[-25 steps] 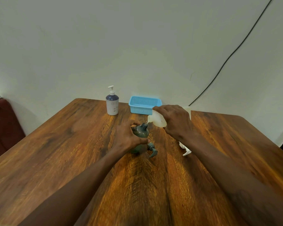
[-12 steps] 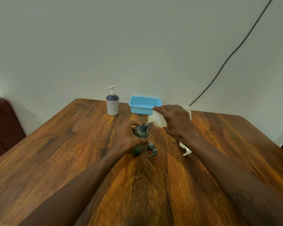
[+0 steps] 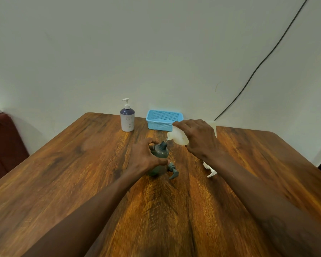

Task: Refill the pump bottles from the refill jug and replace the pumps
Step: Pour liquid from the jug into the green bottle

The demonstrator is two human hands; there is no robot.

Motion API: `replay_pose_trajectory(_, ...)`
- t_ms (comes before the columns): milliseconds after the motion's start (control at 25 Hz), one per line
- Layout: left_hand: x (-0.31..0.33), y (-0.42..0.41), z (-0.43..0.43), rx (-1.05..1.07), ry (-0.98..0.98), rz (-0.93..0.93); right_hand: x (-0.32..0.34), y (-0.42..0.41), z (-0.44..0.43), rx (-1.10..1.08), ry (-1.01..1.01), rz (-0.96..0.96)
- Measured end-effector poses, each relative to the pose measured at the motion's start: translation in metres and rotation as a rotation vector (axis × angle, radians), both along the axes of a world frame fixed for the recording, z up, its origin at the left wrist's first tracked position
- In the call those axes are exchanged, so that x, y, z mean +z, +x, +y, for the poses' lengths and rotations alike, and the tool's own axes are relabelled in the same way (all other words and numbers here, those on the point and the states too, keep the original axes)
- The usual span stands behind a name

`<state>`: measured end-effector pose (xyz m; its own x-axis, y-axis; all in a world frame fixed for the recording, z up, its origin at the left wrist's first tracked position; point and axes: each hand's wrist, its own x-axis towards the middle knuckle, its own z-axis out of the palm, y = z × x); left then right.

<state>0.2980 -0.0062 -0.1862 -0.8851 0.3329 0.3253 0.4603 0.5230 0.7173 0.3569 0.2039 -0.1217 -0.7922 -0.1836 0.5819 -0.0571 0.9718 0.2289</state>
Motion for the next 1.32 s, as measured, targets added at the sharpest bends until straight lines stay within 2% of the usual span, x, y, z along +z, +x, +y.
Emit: replay_pose_trajectory(1320,-0.0032,-0.0011,0.0032,-0.034,0.017,0.013,0.0003,0.0039,0.0025,0.007,0.015,-0.007)
